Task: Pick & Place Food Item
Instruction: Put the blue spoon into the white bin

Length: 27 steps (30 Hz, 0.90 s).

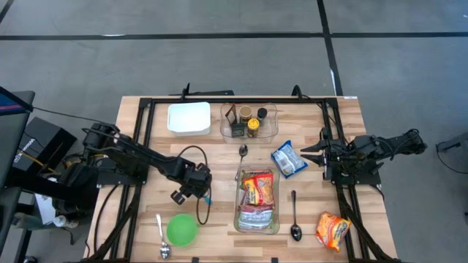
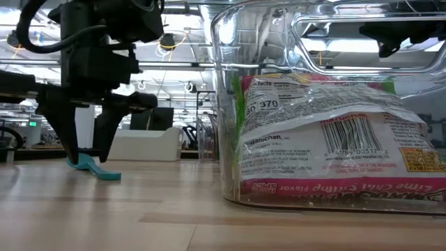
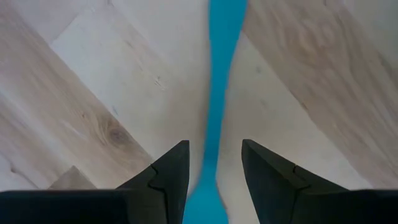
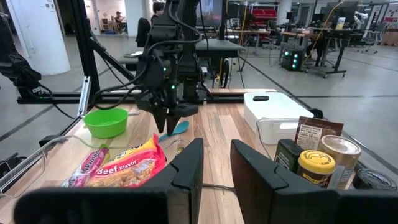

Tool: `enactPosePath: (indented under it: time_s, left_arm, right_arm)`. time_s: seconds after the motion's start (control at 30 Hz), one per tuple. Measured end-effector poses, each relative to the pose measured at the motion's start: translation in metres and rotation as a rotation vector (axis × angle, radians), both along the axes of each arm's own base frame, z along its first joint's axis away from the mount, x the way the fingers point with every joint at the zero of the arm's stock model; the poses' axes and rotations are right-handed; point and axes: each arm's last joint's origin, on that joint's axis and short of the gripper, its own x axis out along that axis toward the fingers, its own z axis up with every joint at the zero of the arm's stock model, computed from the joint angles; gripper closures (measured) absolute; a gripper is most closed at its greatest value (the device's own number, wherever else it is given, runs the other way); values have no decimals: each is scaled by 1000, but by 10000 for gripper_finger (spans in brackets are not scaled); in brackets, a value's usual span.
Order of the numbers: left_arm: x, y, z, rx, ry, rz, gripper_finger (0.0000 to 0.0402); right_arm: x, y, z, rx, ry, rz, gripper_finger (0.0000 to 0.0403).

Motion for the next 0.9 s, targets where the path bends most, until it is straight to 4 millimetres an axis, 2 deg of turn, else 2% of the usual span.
enactPosePath:
  time_s: [0.4,0.9]
  left_arm:
    - [1,0,-9,25,31,0,262]
    - [1,0,-7,10,22,-2,262]
  right_arm:
    - [0,0,0,0,0,0,328]
    - [0,0,0,0,0,-1,328]
